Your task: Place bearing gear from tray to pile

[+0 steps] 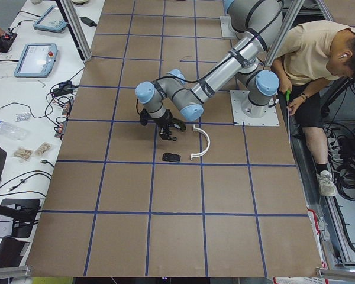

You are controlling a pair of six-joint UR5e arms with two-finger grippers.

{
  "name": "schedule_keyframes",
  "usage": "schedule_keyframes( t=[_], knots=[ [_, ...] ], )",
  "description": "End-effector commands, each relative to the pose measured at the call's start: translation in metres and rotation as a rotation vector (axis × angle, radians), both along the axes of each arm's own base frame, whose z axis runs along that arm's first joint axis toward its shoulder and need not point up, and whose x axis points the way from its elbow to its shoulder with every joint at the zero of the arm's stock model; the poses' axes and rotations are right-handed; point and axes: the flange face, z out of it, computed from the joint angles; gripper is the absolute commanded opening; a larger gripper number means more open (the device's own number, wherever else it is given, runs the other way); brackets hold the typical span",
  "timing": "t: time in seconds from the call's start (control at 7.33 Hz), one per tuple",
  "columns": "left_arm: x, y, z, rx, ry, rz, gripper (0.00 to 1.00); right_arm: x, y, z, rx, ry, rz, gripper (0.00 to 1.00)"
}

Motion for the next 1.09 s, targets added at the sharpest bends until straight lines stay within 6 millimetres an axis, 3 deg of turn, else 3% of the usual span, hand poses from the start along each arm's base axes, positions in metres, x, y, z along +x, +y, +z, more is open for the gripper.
schedule_keyframes(
  t=[0.0, 0.14, 0.41, 0.55, 0.82, 0.95],
  knots=[
    [-0.050, -0.007, 0.075, -0.002, 0.065, 0.033, 1.00, 0.001, 0.000, 0.000, 0.000, -0.002, 0.000, 1.00],
    [-0.074, -0.008, 0.124, 0.002, 0.068, 0.029, 1.00, 0.001, 0.000, 0.000, 0.000, -0.002, 0.000, 1.00],
    [-0.117, 0.012, 0.221, -0.072, 0.128, 0.121, 1.00, 0.000, 0.000, 0.000, 0.000, 0.001, 0.000, 1.00],
    [-0.136, 0.025, 0.253, -0.121, 0.111, 0.101, 1.00, 0.000, 0.000, -0.001, 0.002, 0.001, 0.002, 1.00],
    [-0.160, 0.053, 0.271, -0.145, 0.096, 0.076, 1.00, 0.000, 0.000, -0.001, 0.002, 0.001, 0.002, 1.00],
    [-0.211, 0.062, 0.272, -0.146, 0.090, 0.039, 1.00, 0.000, 0.000, -0.001, 0.002, 0.001, 0.002, 1.00]
  ],
)
